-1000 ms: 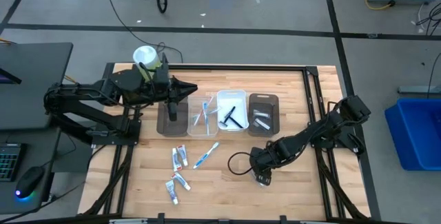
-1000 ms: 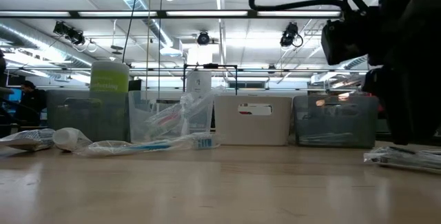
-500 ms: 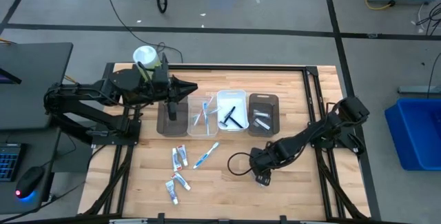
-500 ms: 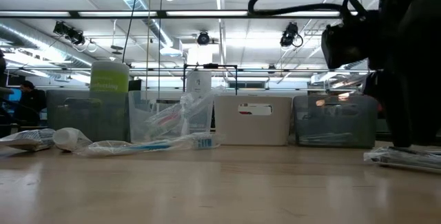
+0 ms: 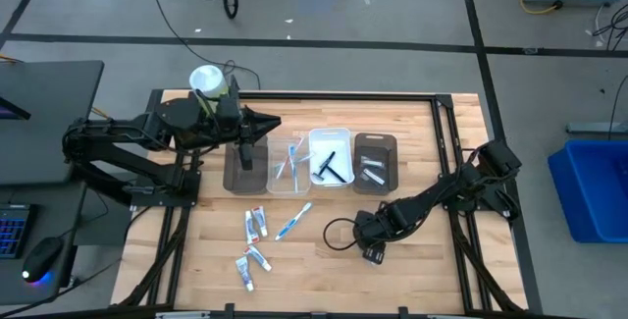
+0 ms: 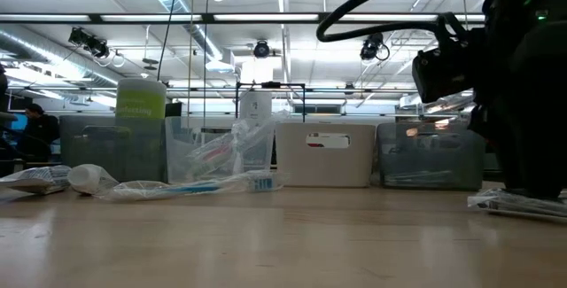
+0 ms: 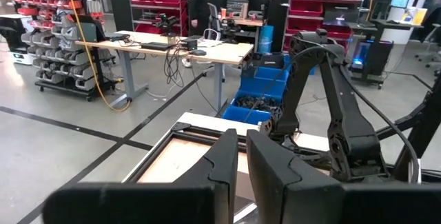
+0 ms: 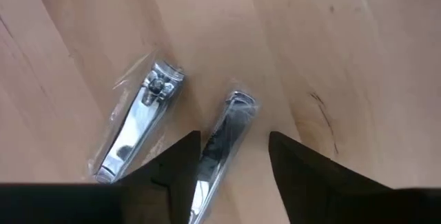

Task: Pick & Place Travel size toiletries
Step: Put the silver nail cutter into the right black bin

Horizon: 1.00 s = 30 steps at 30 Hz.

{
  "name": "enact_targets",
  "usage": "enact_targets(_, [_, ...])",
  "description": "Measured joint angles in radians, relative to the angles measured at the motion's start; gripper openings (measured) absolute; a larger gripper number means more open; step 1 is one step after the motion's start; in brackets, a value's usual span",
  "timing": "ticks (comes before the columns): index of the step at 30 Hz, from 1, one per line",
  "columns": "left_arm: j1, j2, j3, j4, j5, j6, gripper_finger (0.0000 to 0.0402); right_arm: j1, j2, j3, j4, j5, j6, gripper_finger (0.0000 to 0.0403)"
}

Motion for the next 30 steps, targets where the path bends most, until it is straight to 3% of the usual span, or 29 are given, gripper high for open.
enact_targets(12, [0.0, 0.0, 0.0, 0.0, 0.0, 0.001, 0.0041, -0.001, 0.002, -0.003, -0.011, 0.001, -0.005, 0.0071])
enact_targets(19, [0.0, 0.0, 0.0, 0.0, 0.0, -0.006, 0.0041, 0.0, -0.026, -0.007, -0.007, -0.012, -0.025, 0.0061])
enact_targets(30, [0.0, 0.0, 0.0, 0.0, 0.0, -0.007, 0.0041, -0.051, -0.204, -0.006, -0.017, 0.014, -0.115, 0.006])
